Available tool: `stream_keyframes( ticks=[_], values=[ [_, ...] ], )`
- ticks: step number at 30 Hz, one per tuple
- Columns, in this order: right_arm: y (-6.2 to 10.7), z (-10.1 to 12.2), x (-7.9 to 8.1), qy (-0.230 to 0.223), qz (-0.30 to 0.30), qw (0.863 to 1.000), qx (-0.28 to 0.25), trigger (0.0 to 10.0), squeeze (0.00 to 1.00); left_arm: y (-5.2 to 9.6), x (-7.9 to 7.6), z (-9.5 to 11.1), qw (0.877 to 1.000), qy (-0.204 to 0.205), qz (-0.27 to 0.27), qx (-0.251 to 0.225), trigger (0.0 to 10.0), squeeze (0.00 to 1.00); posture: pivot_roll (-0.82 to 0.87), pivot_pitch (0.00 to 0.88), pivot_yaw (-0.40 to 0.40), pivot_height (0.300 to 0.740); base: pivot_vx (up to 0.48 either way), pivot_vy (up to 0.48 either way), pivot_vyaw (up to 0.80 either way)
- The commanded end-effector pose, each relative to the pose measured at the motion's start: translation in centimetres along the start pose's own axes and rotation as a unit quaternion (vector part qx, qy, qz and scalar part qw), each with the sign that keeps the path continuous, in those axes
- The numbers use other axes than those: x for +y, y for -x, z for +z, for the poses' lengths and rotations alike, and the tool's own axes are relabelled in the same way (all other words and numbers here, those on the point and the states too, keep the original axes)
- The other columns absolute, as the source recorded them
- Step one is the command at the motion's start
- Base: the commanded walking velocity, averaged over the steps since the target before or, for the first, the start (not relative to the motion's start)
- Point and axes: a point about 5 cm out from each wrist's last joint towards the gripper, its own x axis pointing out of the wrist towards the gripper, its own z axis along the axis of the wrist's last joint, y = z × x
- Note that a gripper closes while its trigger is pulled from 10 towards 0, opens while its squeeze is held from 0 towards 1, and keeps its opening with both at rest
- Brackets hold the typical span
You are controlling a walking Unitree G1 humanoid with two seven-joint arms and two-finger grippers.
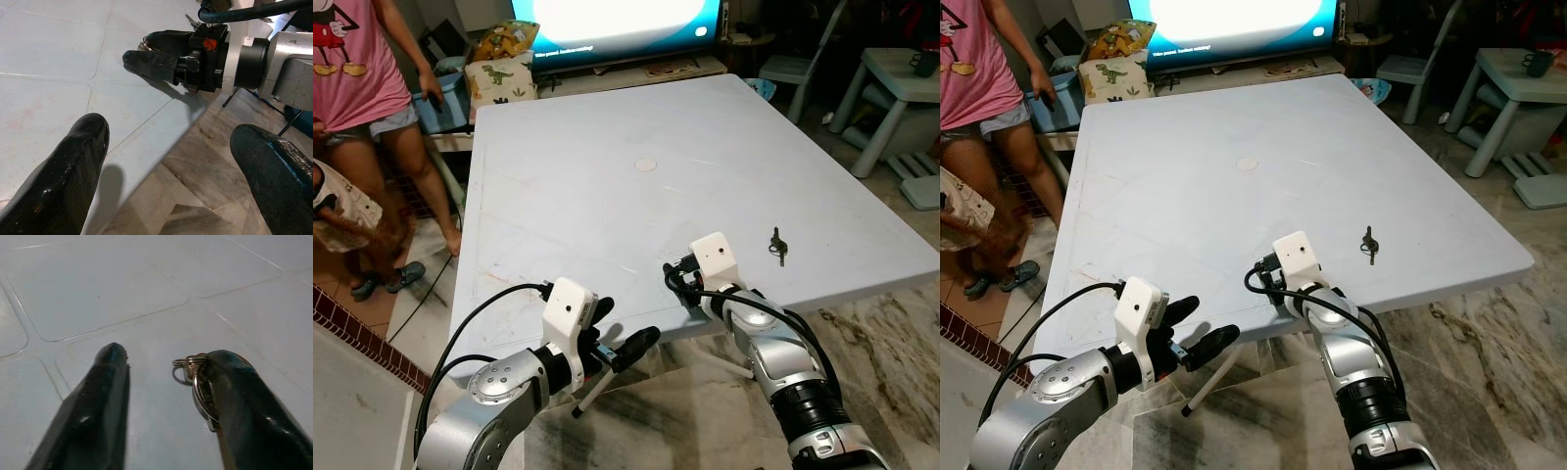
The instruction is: Hang keys on a hook
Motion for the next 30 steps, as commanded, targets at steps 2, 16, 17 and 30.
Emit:
stream_keyframes(
  ticks=[2, 16, 17, 30],
  values=[
    [-0.19, -0.36, 0.38, -0.006, 0.009, 1.000, 0.015, 0.0, 0.00, 0.02, -0.04, 0.10, 1.000, -0.008, -0.003, 0.000, 10.0, 0.00, 0.05, 0.058, 0.060, 0.740, 0.000, 0.000, 0.00],
    [-0.18, -0.66, 0.74, 0.001, 0.014, 1.000, 0.019, 0.0, 0.00, 0.01, -0.02, 0.05, 1.000, -0.008, -0.001, 0.001, 10.0, 0.00, 0.05, 0.057, 0.061, 0.740, 0.000, 0.000, 0.00],
    [-0.18, -0.66, 0.74, 0.001, 0.014, 1.000, 0.019, 0.0, 0.00, 0.01, -0.02, 0.05, 1.000, -0.008, -0.001, 0.001, 10.0, 0.00, 0.05, 0.057, 0.061, 0.740, 0.000, 0.000, 0.00],
    [-0.14, -0.62, 0.69, 0.003, 0.011, 1.000, 0.016, 0.0, 0.00, -0.01, -0.03, 0.03, 1.000, -0.008, -0.002, 0.001, 10.0, 0.00, 0.05, 0.061, 0.062, 0.740, 0.000, 0.000, 0.00]
  ],
)
